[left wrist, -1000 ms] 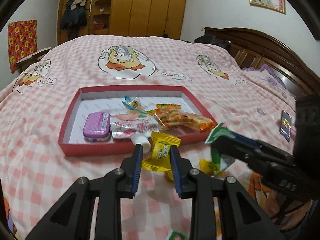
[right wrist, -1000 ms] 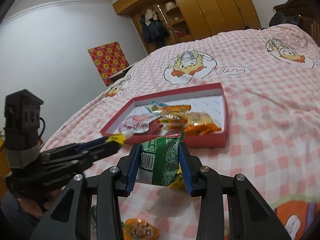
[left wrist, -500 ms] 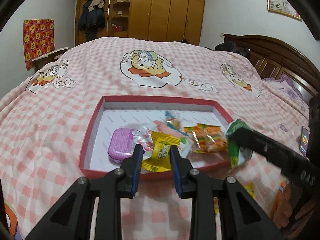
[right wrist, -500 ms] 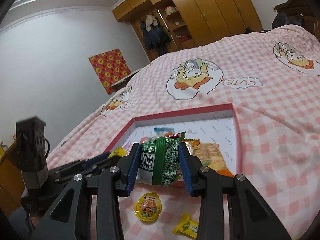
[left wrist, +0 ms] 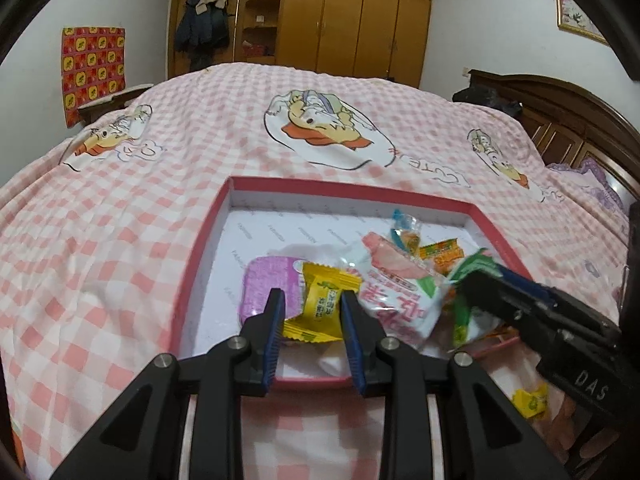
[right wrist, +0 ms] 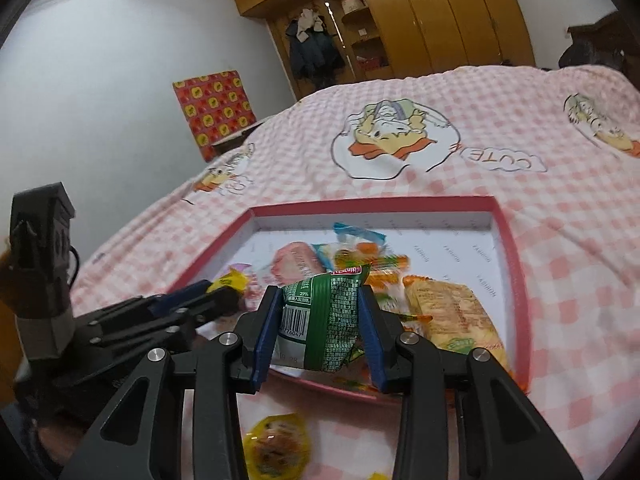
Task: Organize snacks
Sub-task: 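Carry the yellow candy with the left gripper while the right gripper carries the green bag over the box, then open the left gripper over the box while the right gripper releases the green bag into it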
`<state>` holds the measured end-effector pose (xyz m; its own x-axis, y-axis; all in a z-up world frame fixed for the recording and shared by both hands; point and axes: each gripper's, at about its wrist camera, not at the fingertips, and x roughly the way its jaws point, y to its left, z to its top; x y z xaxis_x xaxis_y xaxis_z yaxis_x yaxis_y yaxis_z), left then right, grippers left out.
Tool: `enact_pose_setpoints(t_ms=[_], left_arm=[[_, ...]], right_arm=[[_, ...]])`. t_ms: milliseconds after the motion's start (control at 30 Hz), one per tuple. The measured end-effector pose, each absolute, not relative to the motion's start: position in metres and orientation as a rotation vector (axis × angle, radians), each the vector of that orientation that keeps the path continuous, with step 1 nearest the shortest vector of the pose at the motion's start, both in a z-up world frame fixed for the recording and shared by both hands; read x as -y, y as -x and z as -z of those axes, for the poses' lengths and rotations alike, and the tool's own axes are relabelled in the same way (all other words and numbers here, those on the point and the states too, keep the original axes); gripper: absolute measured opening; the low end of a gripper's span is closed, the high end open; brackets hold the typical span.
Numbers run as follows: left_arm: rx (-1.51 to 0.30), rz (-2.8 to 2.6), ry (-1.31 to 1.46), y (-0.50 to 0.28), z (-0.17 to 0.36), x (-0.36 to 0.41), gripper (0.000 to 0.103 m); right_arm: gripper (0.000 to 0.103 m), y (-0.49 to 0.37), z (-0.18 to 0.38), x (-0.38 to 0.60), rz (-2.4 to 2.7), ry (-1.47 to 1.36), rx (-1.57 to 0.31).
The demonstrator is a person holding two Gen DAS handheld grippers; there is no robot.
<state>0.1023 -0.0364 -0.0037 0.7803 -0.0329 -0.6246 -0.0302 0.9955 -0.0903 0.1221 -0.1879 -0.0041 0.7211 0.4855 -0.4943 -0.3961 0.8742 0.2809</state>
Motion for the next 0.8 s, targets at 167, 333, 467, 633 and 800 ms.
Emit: enact_pose_setpoints(t_ms=[167, 333, 467, 633, 800], left_arm=[[-0.66, 0.001, 0.11, -0.1, 0.005, 0.032, 0.029], [-0.653, 0.011, 0.104, -0.098, 0.004, 0.034, 0.036], [-0.653, 0.012, 0.106, -0.098, 0.004, 0.033, 0.04], [-0.648, 0.012, 0.099, -0.097, 0.004, 0.034, 0.047], [-0.645, 0.014, 0.09, -0.096, 0.004, 0.036, 0.055]], right_arm=[[0.039, -0.124, 0.007, 0.205, -0.432, -0.221, -0.567], [0.04, -0.124, 0.01, 0.211, -0.454, -0.253, -0.567], [0.04, -0.121, 0.01, 0.205, -0.448, -0.222, -0.573], [0.04, -0.121, 0.01, 0.203, -0.45, -0.215, -0.573], [0.04, -0.12, 0.01, 0.204, -0.451, -0.223, -0.572]])
